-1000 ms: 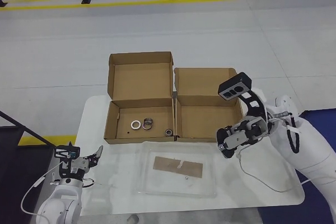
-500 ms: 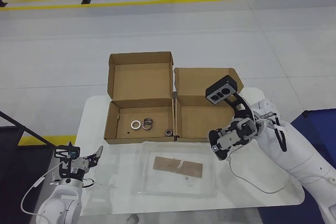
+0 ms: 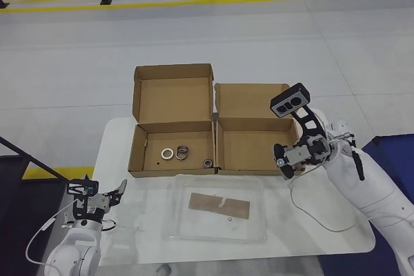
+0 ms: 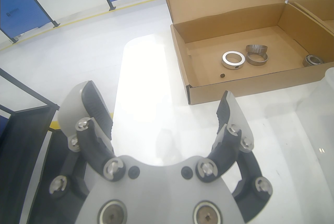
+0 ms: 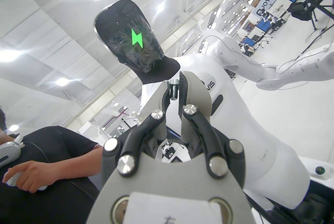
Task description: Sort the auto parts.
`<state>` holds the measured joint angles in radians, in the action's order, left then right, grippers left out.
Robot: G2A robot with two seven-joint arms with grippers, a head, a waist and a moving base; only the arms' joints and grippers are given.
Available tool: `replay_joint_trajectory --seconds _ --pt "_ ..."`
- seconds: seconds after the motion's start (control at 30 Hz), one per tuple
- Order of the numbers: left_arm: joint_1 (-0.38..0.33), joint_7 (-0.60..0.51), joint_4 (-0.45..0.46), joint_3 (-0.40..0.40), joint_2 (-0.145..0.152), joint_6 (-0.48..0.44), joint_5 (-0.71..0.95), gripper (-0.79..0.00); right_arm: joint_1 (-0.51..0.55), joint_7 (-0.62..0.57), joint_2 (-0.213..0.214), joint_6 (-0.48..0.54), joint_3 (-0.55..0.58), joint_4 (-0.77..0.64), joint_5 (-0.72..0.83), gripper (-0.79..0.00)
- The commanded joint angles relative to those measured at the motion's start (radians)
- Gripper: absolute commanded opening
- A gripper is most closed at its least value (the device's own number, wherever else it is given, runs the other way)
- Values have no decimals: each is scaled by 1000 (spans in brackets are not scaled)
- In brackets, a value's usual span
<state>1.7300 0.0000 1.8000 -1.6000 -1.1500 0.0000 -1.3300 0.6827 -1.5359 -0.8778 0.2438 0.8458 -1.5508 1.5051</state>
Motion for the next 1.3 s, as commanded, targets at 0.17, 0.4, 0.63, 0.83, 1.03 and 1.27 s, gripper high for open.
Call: replay_joint_trajectory --seconds 0.17,0.4,0.63,0.83,1.03,1.27 --pt "0 0 0 0 0 0 0 0 -1 0 -6 1 -10 -2 -12 -785" --pt "0 0 0 0 0 0 0 0 14 23 -8 -6 -4 -23 4 -785" --pt "0 0 0 0 0 0 0 0 82 0 -21 -94 73 -19 199 -785" --pt "0 0 0 0 0 0 0 0 119 0 -41 -157 104 -3 254 -785" --pt "0 0 0 0 0 0 0 0 119 0 -67 -190 90 -2 209 -785" --pt "0 0 0 0 0 0 0 0 86 2 -99 -222 72 16 135 -785"
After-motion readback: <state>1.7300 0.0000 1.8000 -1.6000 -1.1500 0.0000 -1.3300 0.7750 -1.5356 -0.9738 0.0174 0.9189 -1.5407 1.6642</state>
